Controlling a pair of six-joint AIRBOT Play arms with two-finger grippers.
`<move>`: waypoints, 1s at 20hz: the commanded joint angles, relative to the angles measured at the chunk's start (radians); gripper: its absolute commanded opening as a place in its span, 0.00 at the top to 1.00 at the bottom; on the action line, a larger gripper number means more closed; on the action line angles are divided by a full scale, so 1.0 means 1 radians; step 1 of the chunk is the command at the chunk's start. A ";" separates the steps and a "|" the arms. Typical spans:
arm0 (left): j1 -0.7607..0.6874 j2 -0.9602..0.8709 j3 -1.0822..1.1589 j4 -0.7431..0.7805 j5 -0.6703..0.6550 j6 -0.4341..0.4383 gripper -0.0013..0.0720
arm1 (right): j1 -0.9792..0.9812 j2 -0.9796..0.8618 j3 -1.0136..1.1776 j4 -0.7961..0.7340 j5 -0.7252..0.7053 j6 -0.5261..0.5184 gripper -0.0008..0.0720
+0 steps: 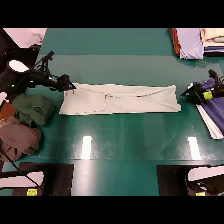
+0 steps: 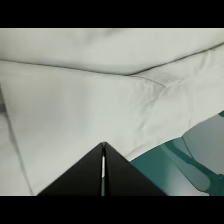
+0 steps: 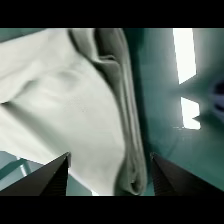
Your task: Fold the shirts.
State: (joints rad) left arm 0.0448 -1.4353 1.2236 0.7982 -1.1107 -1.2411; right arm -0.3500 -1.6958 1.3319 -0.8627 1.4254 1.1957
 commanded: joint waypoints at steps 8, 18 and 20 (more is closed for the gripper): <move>-0.208 -0.015 0.002 0.009 0.107 -0.107 0.94 | 0.088 -0.122 -0.043 0.060 -0.021 -0.113 0.36; -0.399 -0.260 0.275 0.006 0.153 -0.151 0.94 | 0.131 0.036 -0.039 0.165 0.009 -0.154 0.97; -0.440 -0.337 0.356 0.006 0.153 -0.171 0.95 | 0.146 0.104 0.008 0.164 0.036 -0.100 0.97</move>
State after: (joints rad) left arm -0.3389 -1.6756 1.4738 0.8036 -0.9627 -1.3888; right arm -0.2226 -1.6760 1.3064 -0.7170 1.4307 1.0397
